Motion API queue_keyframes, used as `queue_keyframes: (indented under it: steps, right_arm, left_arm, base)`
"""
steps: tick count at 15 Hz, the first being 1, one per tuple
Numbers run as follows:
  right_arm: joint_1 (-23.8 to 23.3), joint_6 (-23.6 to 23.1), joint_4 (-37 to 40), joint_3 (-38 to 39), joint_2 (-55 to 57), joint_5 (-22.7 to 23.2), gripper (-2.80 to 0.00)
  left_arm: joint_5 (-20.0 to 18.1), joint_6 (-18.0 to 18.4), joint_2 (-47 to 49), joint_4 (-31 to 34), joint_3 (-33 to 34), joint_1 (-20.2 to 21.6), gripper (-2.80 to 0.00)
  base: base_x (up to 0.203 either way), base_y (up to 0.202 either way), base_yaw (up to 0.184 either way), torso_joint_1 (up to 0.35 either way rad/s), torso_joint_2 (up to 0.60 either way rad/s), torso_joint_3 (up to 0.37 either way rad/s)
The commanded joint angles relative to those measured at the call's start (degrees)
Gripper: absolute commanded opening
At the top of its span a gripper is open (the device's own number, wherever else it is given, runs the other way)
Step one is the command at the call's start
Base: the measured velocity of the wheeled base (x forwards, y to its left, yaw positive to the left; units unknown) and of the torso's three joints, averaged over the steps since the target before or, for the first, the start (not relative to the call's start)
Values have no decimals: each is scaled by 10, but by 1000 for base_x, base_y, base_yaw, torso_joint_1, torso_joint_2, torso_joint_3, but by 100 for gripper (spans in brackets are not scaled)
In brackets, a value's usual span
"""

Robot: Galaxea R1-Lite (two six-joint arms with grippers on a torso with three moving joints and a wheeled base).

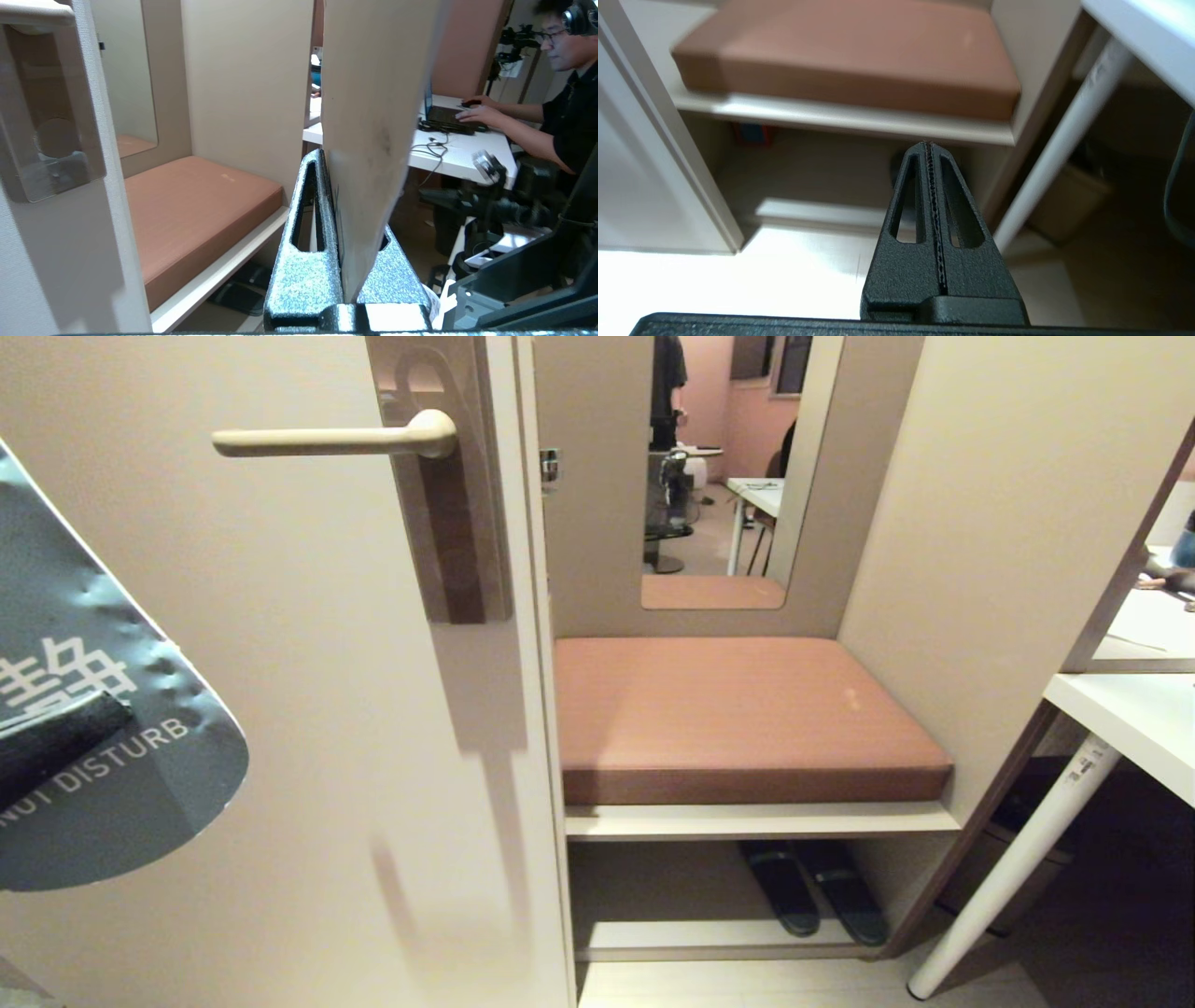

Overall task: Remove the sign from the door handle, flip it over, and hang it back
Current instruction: Hang the sign back with the other side facing out

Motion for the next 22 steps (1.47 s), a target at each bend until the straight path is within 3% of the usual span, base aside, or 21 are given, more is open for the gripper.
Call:
queue_keyframes:
  steps: [1, 12, 14, 22]
  right_arm:
    - [-6, 2, 44, -12, -56, 1, -280]
    - [-5, 10, 42, -11, -56, 0, -280]
    - [-5, 10, 41, -11, -56, 0, -280]
    - [-5, 10, 42, -11, -56, 0, -280]
  left_arm:
    - [7, -1, 1, -3, 2, 13, -280]
    - [18, 0, 1, -3, 43, 180, -280]
    - [18, 17, 2, -3, 57, 209, -280]
    - [37, 29, 22, 5, 62, 218, -280]
  base:
    - [0, 0, 0, 0, 0, 0]
    - [0, 0, 0, 0, 0, 0]
    - [0, 0, 0, 0, 0, 0]
    - [0, 0, 0, 0, 0, 0]
